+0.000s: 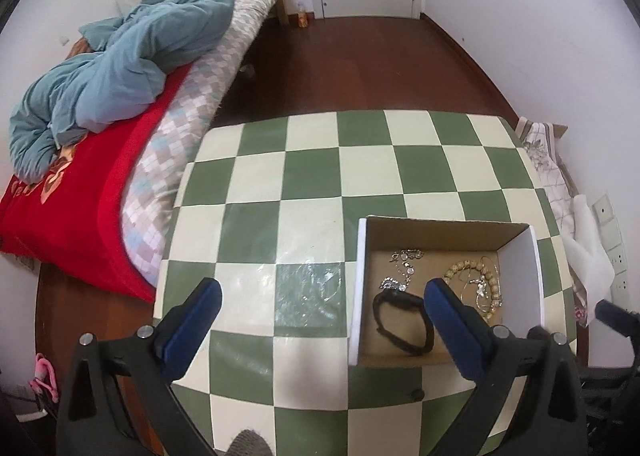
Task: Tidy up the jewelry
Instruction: 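Lift both open tools away from the box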
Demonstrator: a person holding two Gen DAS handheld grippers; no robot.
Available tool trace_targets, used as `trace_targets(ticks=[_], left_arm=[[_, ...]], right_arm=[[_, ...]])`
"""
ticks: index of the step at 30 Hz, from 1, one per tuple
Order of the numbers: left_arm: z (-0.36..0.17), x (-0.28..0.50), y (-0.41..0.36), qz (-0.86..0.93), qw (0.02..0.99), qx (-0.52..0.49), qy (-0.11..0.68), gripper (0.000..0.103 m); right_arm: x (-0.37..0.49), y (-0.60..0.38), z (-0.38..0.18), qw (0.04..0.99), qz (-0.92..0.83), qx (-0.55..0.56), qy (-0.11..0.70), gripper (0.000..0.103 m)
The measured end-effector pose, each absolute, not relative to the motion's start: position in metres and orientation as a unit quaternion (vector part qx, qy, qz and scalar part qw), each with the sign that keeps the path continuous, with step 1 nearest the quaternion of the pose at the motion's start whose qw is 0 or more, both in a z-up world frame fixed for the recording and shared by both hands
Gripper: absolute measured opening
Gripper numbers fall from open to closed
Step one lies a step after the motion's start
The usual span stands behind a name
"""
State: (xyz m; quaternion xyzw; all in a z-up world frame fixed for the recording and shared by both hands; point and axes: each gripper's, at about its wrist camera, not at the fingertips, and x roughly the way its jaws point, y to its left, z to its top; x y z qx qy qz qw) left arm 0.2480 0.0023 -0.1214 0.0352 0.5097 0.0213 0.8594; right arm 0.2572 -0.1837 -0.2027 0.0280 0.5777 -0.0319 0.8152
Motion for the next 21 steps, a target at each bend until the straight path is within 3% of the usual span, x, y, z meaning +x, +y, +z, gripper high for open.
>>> trace_targets(ticks=[21], left_arm=[[-0.025, 0.135, 0.022, 0.033, 0.916, 0.018, 0.401, 0.103]], right_arm=[[0.152, -0.173, -0.097, 0.894, -0.039, 0.018, 0.445, 0.102]])
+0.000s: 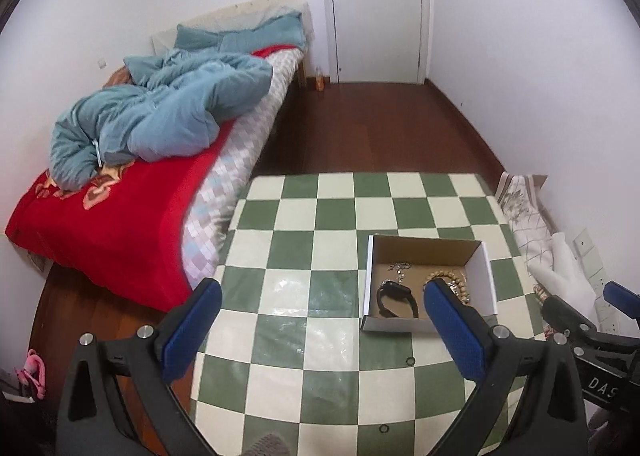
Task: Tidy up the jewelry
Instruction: 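Lift both open tools away from the box, then grasp the small silver chain with the right tool while the left tool grasps a small black ring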
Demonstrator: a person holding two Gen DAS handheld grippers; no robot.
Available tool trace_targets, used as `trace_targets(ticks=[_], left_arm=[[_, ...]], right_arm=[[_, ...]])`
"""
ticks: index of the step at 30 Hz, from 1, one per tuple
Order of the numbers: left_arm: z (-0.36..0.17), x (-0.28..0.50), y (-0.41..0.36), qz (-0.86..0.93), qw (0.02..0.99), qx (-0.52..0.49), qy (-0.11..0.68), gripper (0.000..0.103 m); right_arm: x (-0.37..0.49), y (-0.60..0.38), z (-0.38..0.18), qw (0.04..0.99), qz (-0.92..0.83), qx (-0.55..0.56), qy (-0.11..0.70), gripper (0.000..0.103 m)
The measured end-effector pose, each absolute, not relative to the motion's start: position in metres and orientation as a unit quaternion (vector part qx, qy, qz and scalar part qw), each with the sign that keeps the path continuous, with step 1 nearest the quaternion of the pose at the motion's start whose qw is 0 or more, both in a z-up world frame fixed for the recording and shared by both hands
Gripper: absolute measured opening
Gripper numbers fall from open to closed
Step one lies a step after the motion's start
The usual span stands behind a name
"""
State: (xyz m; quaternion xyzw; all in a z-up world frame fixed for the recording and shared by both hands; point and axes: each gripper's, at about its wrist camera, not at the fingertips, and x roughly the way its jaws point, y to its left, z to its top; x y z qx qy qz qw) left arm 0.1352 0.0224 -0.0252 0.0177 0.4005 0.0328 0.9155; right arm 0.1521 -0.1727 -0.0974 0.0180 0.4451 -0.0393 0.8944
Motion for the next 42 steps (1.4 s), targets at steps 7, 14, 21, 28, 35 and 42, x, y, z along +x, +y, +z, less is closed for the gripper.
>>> trace_targets(ticks=[7, 14, 21, 28, 35, 42], left_arm=[[-0.025, 0.101, 0.028, 0.046, 0.916, 0.022, 0.399, 0.103], [-0.112, 0.081, 0.019, 0.046, 0.871, 0.056, 0.486, 0.103], [-0.195, 0.071, -0.003, 0.006, 0.823, 0.063, 0.565, 0.099], [-0.231, 0.070, -0.023, -0.014, 0.803, 0.068, 0.591, 0.085], [-0.237, 0.070, -0.026, -0.014, 0.802, 0.064, 0.593, 0.084], [-0.240, 0.071, -0.014, -0.018, 0.798, 0.031, 0.601, 0.084]], right_arm=[[0.116, -0.177, -0.087, 0.895, -0.023, 0.048, 0.443, 0.102], [0.082, -0.223, -0.159, 0.852, -0.055, 0.099, 0.512, 0.098], [0.056, -0.244, -0.249, 0.805, -0.057, 0.116, 0.579, 0.067], [0.058, -0.238, -0.293, 0.794, -0.056, 0.114, 0.595, 0.061], [0.066, -0.229, -0.303, 0.809, -0.063, 0.094, 0.576, 0.026], [0.061, -0.245, -0.297, 0.821, -0.055, 0.140, 0.551, 0.010]])
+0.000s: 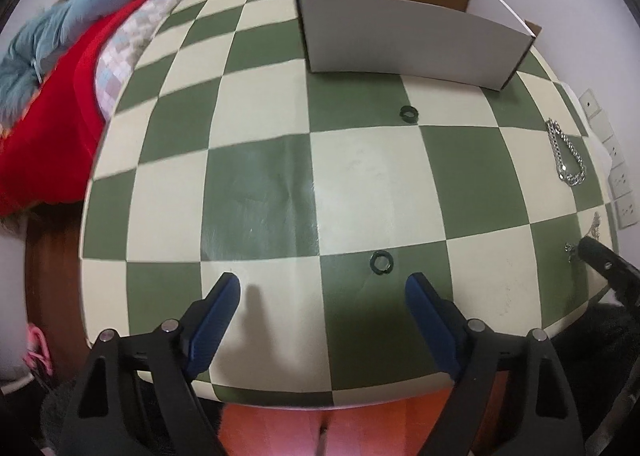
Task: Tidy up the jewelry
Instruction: 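Grasp the small silver chain with the right tool while the left tool grasps a small black ring, then carry the small chain and black ring over the white box with both tools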
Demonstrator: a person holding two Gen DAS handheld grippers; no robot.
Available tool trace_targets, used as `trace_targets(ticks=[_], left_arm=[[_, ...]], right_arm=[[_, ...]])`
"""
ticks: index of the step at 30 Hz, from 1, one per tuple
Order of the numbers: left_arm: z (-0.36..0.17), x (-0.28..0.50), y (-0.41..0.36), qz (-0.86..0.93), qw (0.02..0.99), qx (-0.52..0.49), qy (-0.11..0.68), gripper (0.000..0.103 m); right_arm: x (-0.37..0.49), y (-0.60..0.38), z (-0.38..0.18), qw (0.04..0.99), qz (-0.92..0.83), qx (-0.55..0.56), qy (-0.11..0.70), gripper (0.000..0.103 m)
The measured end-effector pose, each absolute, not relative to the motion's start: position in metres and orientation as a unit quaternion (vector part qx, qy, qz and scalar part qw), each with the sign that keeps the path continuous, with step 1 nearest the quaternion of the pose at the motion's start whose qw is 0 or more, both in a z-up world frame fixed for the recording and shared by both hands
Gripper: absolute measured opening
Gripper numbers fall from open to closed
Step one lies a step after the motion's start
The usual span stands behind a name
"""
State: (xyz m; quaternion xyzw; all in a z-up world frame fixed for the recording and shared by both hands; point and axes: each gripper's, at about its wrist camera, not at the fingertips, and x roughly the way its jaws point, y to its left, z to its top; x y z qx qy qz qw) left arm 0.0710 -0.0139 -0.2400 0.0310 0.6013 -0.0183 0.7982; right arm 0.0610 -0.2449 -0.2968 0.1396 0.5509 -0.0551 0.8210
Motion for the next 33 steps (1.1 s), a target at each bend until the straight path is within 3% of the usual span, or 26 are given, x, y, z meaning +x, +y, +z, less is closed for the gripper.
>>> trace_targets(ticks=[4, 9, 14, 18, 33], left_arm=[[-0.244, 0.071, 0.001, -0.024, 0.792, -0.017, 0.610, 0.084], [-0.245, 0.072, -0.013, -0.045, 0.792, 0.003, 0.609, 0.079], [-0.245, 0.071, -0.038, -0.060, 0.798, 0.041, 0.598, 0.056], [-0.242, 0.073, -0.050, -0.069, 0.801, 0.048, 0.593, 0.011], [-0.227, 0.075, -0.042, -0.075, 0.806, 0.046, 0.585, 0.010]], right_arm=[[0.060, -0.249, -0.280, 0.831, -0.053, 0.149, 0.534, 0.010], [0.062, -0.248, -0.280, 0.828, -0.052, 0.155, 0.536, 0.010], [0.062, -0.249, -0.289, 0.823, -0.054, 0.157, 0.543, 0.010], [0.061, -0.248, -0.288, 0.824, -0.052, 0.155, 0.543, 0.010], [0.061, -0.248, -0.257, 0.834, -0.026, 0.186, 0.519, 0.010]])
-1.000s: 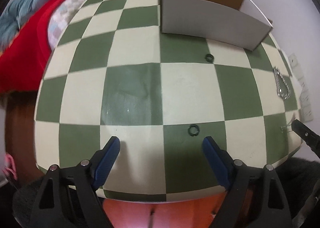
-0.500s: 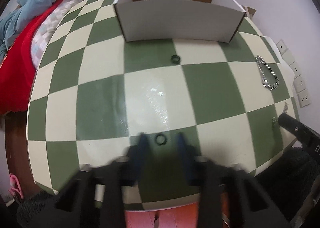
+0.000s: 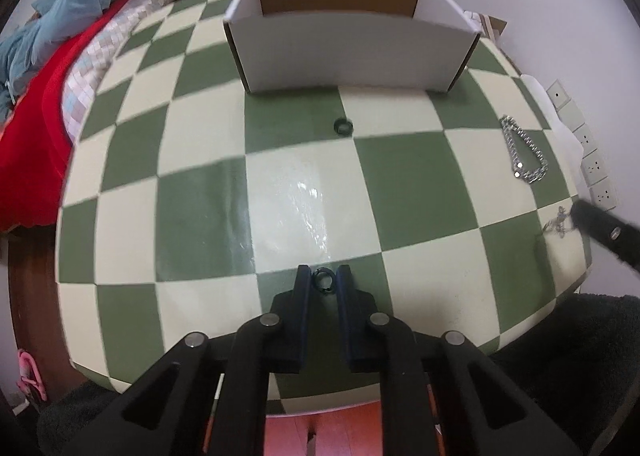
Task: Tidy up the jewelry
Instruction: 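Carry the small chain and black ring over the white box with both tools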
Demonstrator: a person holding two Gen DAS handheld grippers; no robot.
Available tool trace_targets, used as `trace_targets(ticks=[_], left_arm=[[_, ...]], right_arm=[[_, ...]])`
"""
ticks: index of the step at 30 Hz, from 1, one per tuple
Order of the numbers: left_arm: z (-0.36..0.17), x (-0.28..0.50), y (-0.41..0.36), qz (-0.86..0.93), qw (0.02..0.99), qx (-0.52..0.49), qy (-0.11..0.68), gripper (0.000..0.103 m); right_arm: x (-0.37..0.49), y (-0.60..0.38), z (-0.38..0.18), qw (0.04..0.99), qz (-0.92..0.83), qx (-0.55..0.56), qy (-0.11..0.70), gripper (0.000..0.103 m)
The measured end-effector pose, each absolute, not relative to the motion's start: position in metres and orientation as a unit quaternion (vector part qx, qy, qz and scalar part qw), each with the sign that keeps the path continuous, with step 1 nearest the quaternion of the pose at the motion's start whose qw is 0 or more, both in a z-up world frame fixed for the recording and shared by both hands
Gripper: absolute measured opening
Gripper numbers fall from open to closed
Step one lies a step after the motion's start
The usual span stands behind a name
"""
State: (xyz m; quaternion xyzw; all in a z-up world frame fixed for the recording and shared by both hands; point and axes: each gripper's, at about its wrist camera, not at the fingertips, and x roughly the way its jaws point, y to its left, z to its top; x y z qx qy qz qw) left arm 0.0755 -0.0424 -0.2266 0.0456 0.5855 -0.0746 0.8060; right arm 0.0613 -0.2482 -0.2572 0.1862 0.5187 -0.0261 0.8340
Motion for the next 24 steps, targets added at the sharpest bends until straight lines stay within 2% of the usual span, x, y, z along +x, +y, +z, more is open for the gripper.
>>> trace_targets(ticks=[10, 24], left_arm=[[-0.162, 0.094, -0.031, -0.089, 0.834, 0.014, 0.545, 0.010], [-0.085, 0.133, -0.030, -0.104, 0.859, 0.014, 0.501, 0.010]], right_arm=[[0.070, -0.266, -0.176, 0.854, 0.012, 0.237, 0.463, 0.010], [0.114, -0.219, -0.116, 0.881, 0.059, 0.180, 0.434, 0.010]])
